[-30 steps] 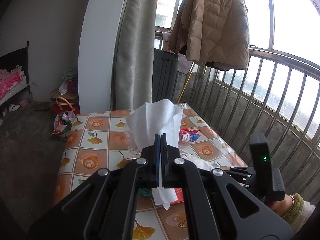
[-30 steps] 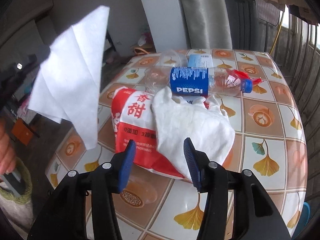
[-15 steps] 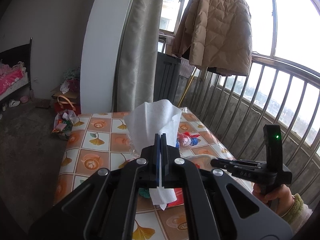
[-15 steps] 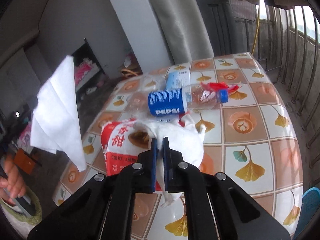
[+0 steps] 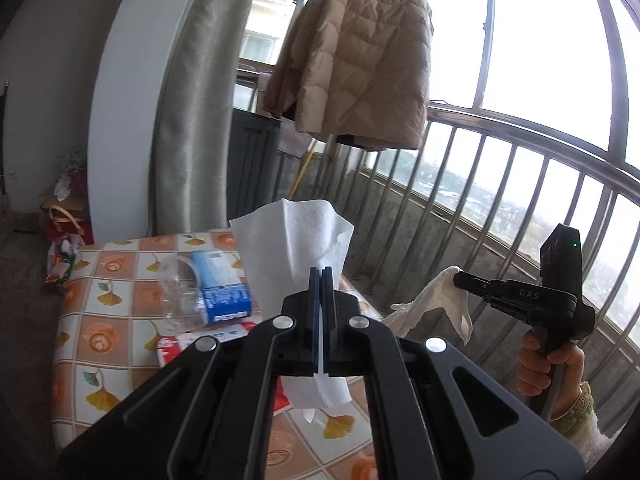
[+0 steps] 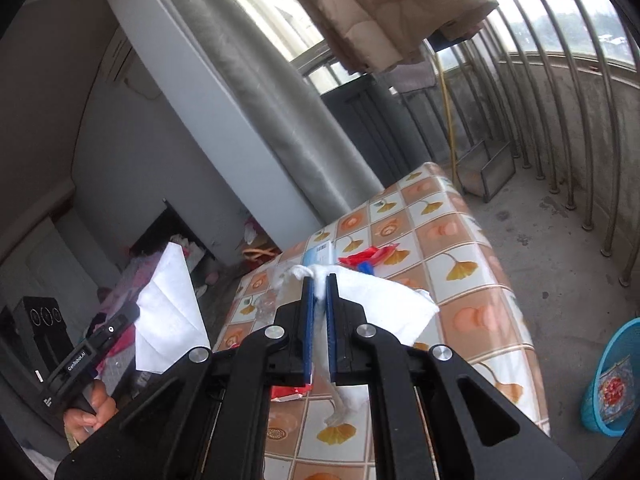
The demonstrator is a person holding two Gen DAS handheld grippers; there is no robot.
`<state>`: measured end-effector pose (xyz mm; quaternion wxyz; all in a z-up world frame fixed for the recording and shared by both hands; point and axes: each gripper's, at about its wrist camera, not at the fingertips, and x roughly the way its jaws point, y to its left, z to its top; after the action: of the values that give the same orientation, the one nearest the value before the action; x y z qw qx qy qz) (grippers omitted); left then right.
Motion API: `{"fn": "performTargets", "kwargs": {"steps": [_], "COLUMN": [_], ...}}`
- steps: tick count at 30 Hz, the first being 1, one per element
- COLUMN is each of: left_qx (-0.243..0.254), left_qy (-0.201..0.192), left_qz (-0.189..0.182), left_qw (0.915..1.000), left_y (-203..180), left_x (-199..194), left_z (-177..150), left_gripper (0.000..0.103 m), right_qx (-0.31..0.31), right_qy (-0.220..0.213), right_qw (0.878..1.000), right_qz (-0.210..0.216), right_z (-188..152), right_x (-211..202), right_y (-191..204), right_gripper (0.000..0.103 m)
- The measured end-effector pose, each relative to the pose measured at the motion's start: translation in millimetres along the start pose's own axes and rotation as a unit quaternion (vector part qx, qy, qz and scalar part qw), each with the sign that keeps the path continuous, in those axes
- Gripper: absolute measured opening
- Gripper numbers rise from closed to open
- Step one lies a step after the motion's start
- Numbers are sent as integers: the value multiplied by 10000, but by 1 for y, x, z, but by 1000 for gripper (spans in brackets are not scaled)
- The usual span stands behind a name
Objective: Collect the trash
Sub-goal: 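Carry both tissues over the basket and open both tools to drop them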
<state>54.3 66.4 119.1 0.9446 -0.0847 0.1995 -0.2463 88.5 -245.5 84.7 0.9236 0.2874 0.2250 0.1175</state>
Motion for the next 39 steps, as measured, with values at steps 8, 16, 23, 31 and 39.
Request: {"fn": "performTargets", "kwargs": {"steps": [8, 16, 23, 31, 39], "left_qx": [455, 856, 1068, 1218, 956], "left_qy": [534, 1822, 3274, 4033, 4036], "left_qz": [-1331, -2422, -2669, -2222, -2063], "left_qw": [9886, 9491, 9001, 8793, 8862], "left_y": [-102, -222, -311, -373, -390], "left_x": [75, 199, 314, 411, 440], "left_z": [-11, -53, -128, -213, -225], "left_gripper": [0, 0, 0, 0, 36], "right_qx": [975, 2209, 3116, 3821, 4341], "right_qy": [-631, -1053, -1125, -1051, -903], "right_qw": [9875, 9459, 9091, 8800, 8478], "right_qz": [-1069, -2131, -2525, -2618, -2909], "right_z": [-17, -61, -96, -113, -127], "right_x": [-102, -169, -186, -163, -146], "right_y": [-99, -206, -298, -380, -443], "right_gripper": [6, 6, 6, 10, 49]}}
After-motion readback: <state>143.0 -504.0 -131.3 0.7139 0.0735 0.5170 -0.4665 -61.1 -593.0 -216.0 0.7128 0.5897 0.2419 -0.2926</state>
